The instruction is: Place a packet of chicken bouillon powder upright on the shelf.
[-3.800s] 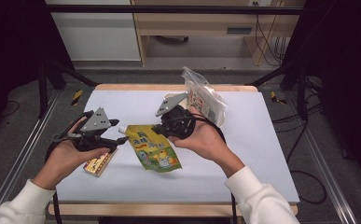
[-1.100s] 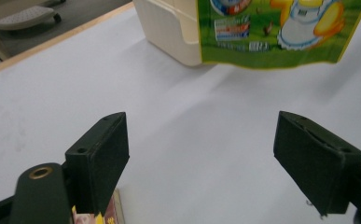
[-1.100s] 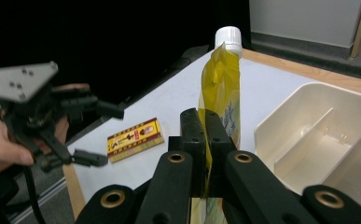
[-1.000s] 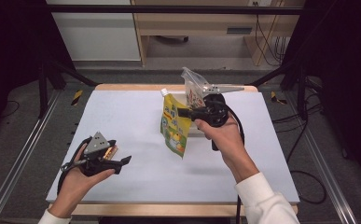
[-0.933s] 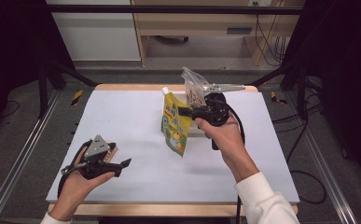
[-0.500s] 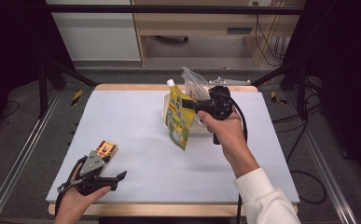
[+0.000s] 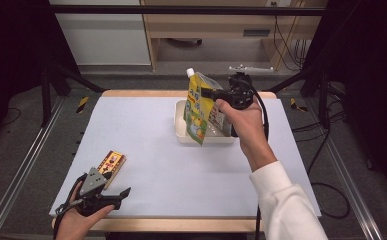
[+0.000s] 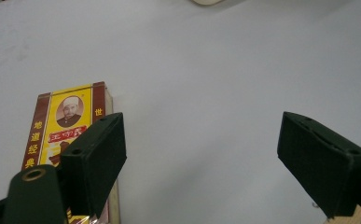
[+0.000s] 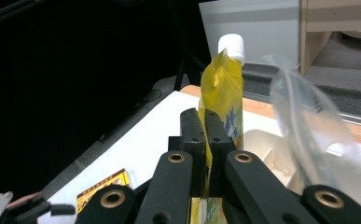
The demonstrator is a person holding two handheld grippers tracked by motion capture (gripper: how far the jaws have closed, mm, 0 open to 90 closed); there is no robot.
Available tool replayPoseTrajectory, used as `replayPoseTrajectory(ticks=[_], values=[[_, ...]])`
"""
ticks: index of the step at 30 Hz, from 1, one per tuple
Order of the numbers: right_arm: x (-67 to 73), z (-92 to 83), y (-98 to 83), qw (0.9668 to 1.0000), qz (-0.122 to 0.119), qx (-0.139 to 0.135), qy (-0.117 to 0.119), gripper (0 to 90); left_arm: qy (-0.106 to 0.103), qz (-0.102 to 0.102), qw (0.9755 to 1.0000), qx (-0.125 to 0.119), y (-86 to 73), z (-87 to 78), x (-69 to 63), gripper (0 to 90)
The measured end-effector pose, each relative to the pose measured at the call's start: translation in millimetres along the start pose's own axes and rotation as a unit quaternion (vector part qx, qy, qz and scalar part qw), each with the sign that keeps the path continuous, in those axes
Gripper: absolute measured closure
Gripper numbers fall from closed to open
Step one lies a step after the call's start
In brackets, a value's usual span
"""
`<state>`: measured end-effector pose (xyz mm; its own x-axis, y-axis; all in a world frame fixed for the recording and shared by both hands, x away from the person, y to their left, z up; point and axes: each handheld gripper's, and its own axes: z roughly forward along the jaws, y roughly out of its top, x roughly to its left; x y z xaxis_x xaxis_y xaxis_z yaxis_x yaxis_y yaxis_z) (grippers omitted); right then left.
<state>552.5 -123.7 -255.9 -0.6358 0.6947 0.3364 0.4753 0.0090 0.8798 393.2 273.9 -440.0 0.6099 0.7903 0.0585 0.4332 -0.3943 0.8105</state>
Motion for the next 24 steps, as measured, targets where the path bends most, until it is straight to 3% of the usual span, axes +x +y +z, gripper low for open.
replayPoseTrajectory(ticks=[14, 24], values=[[-16.9, 33.7, 5.6, 0.9989, 0.018, 0.001, -0.042, 90.0, -0.004, 0.0, 1.0, 0.0, -1.2, 0.5, 0.5, 15.2], [-24.3, 44.6, 13.1, 0.9977, 0.017, -0.002, -0.066, 90.0, -0.009, 0.001, 1.0, 0.0, -0.9, 1.2, -0.5, 15.2]])
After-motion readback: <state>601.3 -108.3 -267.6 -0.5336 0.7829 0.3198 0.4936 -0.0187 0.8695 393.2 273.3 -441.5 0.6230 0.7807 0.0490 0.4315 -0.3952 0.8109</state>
